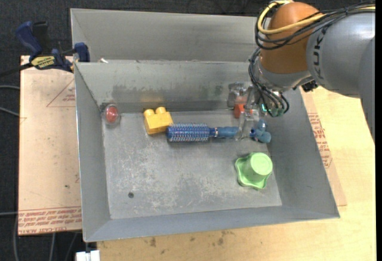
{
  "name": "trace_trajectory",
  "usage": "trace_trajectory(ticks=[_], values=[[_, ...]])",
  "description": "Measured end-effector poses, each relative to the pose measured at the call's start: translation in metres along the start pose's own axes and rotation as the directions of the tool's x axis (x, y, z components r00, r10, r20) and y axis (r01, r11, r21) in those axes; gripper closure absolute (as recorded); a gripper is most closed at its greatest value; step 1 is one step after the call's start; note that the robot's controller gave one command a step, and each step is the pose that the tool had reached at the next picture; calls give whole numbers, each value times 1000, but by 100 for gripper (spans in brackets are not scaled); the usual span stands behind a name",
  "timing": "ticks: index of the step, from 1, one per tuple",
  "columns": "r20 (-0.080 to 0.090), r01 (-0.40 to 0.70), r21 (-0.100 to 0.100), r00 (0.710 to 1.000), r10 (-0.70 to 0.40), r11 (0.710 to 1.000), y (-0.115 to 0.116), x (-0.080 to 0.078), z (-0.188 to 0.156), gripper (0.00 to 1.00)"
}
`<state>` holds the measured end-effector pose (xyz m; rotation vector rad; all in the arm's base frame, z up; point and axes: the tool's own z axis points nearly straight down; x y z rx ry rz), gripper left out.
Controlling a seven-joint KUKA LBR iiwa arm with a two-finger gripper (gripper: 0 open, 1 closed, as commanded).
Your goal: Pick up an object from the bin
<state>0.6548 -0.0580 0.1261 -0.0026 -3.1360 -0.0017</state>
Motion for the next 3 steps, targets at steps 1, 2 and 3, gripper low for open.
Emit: trace_trajectory(ticks=[1,2,3], values=[[1,10,-2,1000,-10,1000,40,19,60,0],[8,7,0,1000,-7,1000,37,17,56,100],[16,3,0,1000,-3,1000,48,24,-94,100]])
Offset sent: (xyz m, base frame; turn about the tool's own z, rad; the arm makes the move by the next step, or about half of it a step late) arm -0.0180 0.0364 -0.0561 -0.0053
